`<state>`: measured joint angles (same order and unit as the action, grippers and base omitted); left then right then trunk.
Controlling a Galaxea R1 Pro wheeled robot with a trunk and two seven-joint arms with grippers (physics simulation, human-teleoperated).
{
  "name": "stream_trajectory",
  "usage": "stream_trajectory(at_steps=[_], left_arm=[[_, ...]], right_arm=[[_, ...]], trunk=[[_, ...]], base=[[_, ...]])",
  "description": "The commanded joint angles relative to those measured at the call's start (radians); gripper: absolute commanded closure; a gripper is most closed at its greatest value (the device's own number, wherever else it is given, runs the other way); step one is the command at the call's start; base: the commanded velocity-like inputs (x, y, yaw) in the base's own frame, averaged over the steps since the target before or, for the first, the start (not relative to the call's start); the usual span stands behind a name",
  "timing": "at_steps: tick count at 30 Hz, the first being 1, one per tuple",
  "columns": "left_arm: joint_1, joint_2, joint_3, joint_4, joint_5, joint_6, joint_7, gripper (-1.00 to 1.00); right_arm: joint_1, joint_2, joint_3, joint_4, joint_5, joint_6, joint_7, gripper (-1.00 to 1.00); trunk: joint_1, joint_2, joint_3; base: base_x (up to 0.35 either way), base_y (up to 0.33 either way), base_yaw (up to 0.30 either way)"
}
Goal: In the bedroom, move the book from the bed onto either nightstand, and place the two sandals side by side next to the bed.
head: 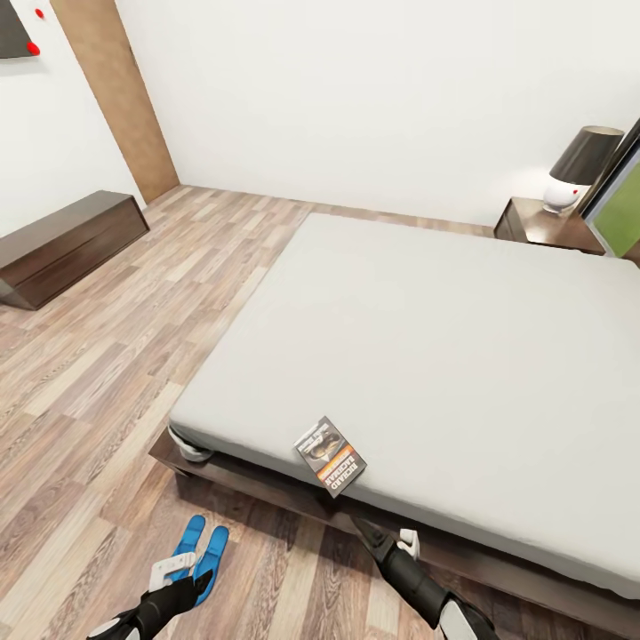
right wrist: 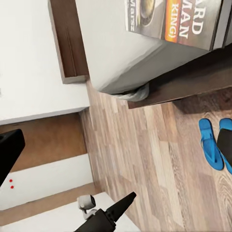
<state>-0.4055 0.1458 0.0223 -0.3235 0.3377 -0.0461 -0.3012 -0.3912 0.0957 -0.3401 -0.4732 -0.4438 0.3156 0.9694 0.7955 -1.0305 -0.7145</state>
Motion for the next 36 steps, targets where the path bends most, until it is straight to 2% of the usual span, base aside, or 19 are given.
stream_trajectory(at_steps=[1, 4, 11, 14, 17, 19, 36], left_arm=[[0.000, 0.000, 0.002, 0.001, 0.004, -0.001, -0.006, -1.00], [0.000, 0.000, 0.001, 0.001, 0.004, -0.001, -0.006, -1.00], [0.000, 0.000, 0.001, 0.001, 0.004, -0.001, -0.006, -1.00], [0.000, 0.000, 0.001, 0.001, 0.004, -0.001, -0.006, -1.00], [-0.001, 0.000, 0.001, 0.001, 0.004, -0.001, -0.006, -1.00], [0.000, 0.000, 0.001, 0.001, 0.004, -0.001, -0.006, -1.00], [0.000, 0.000, 0.001, 0.001, 0.003, -0.002, -0.006, -1.00]], right_arm=[[0.000, 0.001, -0.005, -0.001, -0.002, 0.011, 0.018, -1.00], [-0.001, 0.001, -0.006, -0.001, -0.003, 0.012, 0.114, -1.00], [-0.001, 0.000, -0.006, -0.001, -0.008, 0.013, 0.148, -1.00], [0.000, 0.000, -0.007, -0.001, -0.054, 0.013, 0.149, -1.00], [-0.001, -0.001, -0.007, -0.001, -0.125, 0.013, 0.149, -1.00], [-0.001, -0.001, -0.007, -0.001, -0.144, 0.013, 0.149, -1.00], [-0.001, -0.001, -0.007, -0.001, -0.158, 0.011, 0.147, -1.00]], trunk=[[0.000, 0.000, -0.001], [0.000, 0.000, -0.001], [0.000, 0.000, -0.001], [0.000, 0.000, -0.001], [0.000, 0.000, -0.001], [0.000, 0.000, -0.001], [0.000, 0.000, -0.001]], base=[[0.000, 0.000, 0.000], [0.000, 0.000, 0.000], [0.000, 0.000, 0.000], [0.000, 0.000, 0.000], [0.000, 0.000, 0.000], [0.000, 0.000, 0.000], [0.028, 0.107, 0.000]])
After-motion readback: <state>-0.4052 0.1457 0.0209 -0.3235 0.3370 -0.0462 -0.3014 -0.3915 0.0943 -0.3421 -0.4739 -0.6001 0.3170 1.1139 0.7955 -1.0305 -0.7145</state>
